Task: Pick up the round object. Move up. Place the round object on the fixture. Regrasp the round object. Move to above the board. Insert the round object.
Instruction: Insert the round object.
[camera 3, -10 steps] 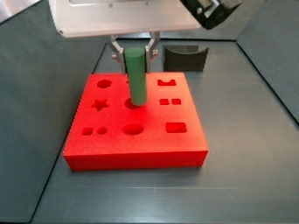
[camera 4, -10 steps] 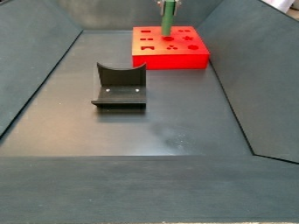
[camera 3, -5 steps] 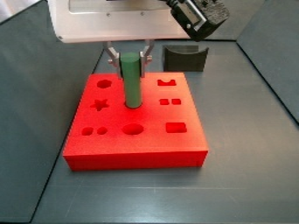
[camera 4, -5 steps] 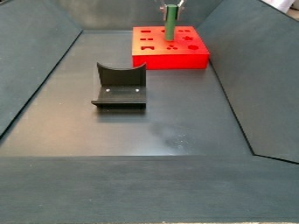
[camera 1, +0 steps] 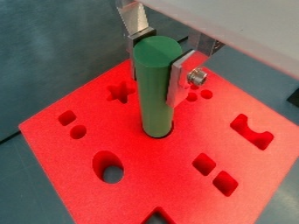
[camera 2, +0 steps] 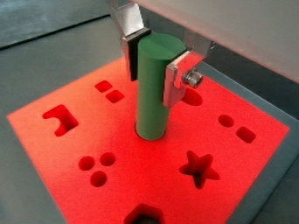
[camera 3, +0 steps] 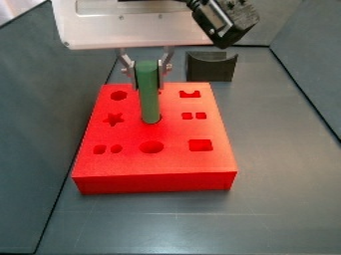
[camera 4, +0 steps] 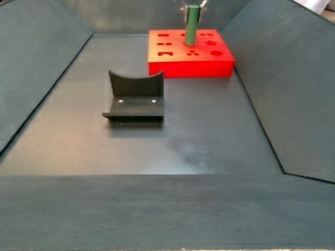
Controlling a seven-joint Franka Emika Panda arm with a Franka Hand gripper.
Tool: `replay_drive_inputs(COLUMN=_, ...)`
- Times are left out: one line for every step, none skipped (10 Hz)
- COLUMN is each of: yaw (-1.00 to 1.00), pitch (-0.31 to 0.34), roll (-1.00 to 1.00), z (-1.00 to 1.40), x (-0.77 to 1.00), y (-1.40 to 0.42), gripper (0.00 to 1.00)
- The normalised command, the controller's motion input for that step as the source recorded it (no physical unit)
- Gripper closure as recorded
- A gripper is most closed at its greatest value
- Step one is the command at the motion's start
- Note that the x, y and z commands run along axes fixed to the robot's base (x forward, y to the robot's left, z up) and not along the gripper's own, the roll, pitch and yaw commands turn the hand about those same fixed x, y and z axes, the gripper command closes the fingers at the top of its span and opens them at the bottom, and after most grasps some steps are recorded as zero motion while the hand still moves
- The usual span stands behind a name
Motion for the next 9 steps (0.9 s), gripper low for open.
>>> replay_drive_inputs(yaw=0.00, pitch=0.000, roll=0.05, z=-0.12, x=0.00, y=-0.05, gripper=1.00)
replay_drive_inputs(yaw=0.06, pitch=-0.021, roll=0.12, z=-0.34, x=0.00, y=0.00, gripper=1.00)
replay_drive_inputs(yaw=0.07, pitch=-0.036, roll=0.18, z=-0.58, x=0.12, y=0.00, gripper=1.00)
replay_drive_inputs(yaw=0.00, pitch=-0.066, roll=0.21, z=-0.77, x=0.38, y=-0.08, gripper=1.00)
replay_drive_inputs(yaw=0.00, pitch=-0.060, roll=0.21, z=-0.84, x=0.45, y=-0.18, gripper=1.00)
replay_drive_inputs(yaw=-0.08, pitch=-0.070, roll=0.18, z=-0.91, x=0.45, y=-0.29, gripper=1.00)
replay_drive_inputs(yaw=-0.03, pitch=-0.099, roll=0.18, z=-0.85, x=0.47, y=-0.24, gripper=1.00)
replay_drive_inputs(yaw=0.00, pitch=-0.116, roll=0.19, z=-0.79, x=0.46, y=-0.11, gripper=1.00)
replay_drive_inputs(yaw=0.03, pitch=-0.103, roll=0.20, z=-0.79, x=0.40, y=-0.04, gripper=1.00)
